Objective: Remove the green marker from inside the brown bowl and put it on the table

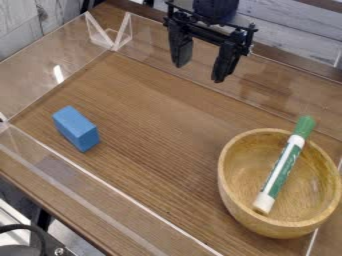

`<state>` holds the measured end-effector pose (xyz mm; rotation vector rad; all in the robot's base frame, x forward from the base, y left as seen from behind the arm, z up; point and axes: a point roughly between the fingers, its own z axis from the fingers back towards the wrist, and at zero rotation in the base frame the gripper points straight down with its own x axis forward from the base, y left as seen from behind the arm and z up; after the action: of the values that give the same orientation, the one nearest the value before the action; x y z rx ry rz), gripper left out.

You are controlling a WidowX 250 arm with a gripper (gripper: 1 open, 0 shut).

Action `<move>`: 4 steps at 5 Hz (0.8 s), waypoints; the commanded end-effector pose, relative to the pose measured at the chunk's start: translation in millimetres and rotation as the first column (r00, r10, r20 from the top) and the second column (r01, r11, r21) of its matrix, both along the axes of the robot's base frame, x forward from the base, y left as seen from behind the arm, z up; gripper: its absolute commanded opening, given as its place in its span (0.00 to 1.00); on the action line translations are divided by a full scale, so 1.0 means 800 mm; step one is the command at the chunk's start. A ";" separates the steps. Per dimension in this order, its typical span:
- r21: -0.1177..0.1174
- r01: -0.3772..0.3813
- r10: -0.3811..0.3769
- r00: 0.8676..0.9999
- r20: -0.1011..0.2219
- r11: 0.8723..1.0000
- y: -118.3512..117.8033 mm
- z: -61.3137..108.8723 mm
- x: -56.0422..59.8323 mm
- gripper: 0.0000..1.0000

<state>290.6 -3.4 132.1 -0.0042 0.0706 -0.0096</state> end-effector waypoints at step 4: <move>-0.050 0.022 -0.019 0.999 0.049 0.999 -0.104 -0.008 -0.013 1.00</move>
<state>277.5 -85.5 105.6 -0.0338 0.0921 -0.0313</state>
